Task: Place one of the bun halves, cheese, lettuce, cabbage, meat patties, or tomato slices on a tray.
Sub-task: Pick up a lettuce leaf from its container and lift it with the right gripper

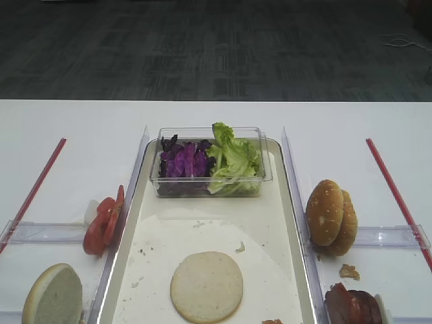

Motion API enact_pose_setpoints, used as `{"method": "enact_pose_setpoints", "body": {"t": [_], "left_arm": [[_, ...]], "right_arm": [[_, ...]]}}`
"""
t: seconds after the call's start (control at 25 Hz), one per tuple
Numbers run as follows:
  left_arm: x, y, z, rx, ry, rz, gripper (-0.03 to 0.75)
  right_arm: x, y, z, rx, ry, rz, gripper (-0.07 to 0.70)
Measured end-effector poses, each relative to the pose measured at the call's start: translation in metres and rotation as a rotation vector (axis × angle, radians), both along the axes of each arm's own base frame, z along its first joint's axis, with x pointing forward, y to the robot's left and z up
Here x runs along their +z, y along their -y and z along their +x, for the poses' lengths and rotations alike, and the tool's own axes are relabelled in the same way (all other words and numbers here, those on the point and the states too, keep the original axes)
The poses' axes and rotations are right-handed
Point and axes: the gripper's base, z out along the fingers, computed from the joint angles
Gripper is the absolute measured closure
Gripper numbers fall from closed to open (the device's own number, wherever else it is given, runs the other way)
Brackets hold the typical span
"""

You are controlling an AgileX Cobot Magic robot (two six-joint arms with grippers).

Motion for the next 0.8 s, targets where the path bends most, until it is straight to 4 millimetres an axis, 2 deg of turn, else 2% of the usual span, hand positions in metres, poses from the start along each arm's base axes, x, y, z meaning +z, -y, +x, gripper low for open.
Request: {"method": "enact_pose_setpoints", "body": {"t": [0.8], "left_arm": [[0.0, 0.0, 0.0, 0.0, -0.001, 0.0, 0.419]], "right_arm": [[0.006, 0.002, 0.029, 0.011, -0.184, -0.003, 0.162]]}}
